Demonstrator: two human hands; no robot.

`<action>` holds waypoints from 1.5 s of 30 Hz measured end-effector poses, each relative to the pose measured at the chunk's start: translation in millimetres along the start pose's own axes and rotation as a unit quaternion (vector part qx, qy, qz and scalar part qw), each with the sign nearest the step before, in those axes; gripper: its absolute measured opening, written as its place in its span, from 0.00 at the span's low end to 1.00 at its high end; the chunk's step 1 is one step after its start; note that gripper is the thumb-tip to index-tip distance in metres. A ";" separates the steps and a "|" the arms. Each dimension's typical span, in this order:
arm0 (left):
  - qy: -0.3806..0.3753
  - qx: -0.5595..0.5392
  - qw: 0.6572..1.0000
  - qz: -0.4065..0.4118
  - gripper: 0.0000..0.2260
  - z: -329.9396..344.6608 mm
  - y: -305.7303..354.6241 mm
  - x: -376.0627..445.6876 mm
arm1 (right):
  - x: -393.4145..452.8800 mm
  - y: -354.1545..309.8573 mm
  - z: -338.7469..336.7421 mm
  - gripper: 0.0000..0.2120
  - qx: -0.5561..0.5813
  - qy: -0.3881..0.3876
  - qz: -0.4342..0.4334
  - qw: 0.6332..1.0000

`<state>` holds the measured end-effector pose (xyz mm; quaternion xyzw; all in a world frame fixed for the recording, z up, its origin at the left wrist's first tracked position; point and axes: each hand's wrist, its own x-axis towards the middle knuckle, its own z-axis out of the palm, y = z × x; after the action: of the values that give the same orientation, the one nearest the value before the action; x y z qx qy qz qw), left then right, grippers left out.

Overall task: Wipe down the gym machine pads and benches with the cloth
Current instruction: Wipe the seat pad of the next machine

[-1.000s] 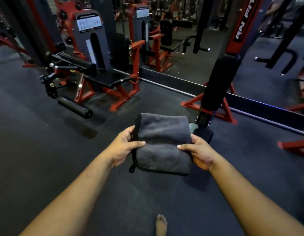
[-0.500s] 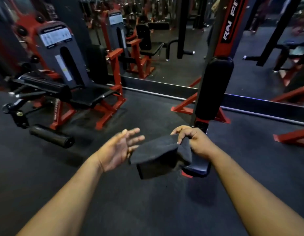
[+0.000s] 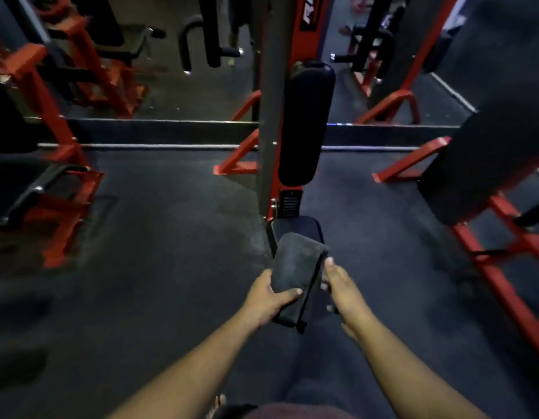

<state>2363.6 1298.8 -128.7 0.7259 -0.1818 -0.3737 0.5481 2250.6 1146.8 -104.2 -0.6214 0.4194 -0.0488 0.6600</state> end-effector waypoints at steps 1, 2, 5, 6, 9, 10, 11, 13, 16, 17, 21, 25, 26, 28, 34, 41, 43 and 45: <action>-0.028 0.001 1.000 -0.001 0.19 9.7 -2.5 9.2 | 6.7 8.8 1.6 0.27 0.010 0.009 0.009 1.000; -0.048 0.013 0.999 -0.004 0.21 19.1 -4.5 16.5 | 12.8 11.7 3.1 0.24 0.036 0.026 0.007 0.999; -0.109 0.011 0.994 -0.015 0.25 43.3 -11.6 40.0 | 37.3 15.8 -6.3 0.31 0.085 0.059 0.019 0.994; -0.131 0.001 0.991 -0.025 0.25 49.9 -13.0 51.8 | 50.8 18.9 -13.8 0.32 0.086 0.057 0.021 0.994; -0.173 -0.075 0.978 -0.084 0.23 62.8 -17.8 82.8 | 84.5 22.7 -34.5 0.28 0.062 0.082 0.012 0.995; -0.169 -0.116 0.972 -0.114 0.20 65.8 -17.4 92.8 | 98.0 28.9 -42.9 0.27 0.060 0.097 0.003 0.993; -0.141 -0.172 0.963 -0.154 0.17 77.7 -20.2 112.8 | 122.5 36.1 -57.0 0.25 0.058 0.098 0.001 0.994; -0.086 -0.265 0.936 -0.216 0.16 91.3 -23.9 139.1 | 149.0 42.8 -71.1 0.21 0.061 0.072 0.005 0.995; -0.052 -0.331 0.905 -0.261 0.24 112.7 -38.2 189.3 | 196.9 60.0 -87.4 0.19 0.087 -0.015 0.043 0.995; -0.053 -0.332 0.905 -0.261 0.24 117.9 -42.3 204.1 | 211.1 65.1 -91.7 0.18 0.095 -0.025 0.053 0.994; 0.067 -0.229 0.949 -0.205 0.27 124.7 -87.3 273.6 | 281.6 102.8 -115.2 0.22 0.067 0.027 0.088 0.994; 0.096 -0.003 0.979 -0.181 0.24 121.9 -157.1 333.4 | 350.4 150.2 -113.4 0.32 -0.159 0.074 0.072 0.982; 0.094 0.107 0.974 -0.174 0.21 121.2 -174.2 347.4 | 365.5 162.1 -103.1 0.36 -0.241 0.099 0.049 0.964; 0.127 0.277 0.942 -0.137 0.26 115.6 -199.3 365.2 | 379.0 175.1 -74.3 0.42 -0.340 0.102 0.020 0.935; 0.188 0.323 0.927 -0.029 0.25 95.4 -243.4 399.1 | 381.1 209.2 -9.5 0.45 -0.548 0.007 0.066 0.834; 0.142 0.442 0.884 -0.047 0.30 102.4 -258.0 437.3 | 476.2 187.9 -26.2 0.31 -0.512 0.074 0.008 0.856; 0.139 0.476 0.867 -0.044 0.31 104.6 -262.5 439.1 | 524.8 168.6 -27.4 0.33 -0.485 0.060 0.019 0.872; 0.132 0.483 0.864 -0.041 0.31 103.4 -265.7 440.0 | 544.0 159.3 -24.9 0.38 -0.493 0.030 0.034 0.869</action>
<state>2536.3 1022.8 -539.6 0.9493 -0.2352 -0.1616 0.1316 2512.5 844.4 -506.5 -0.8496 0.4294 0.1680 0.2561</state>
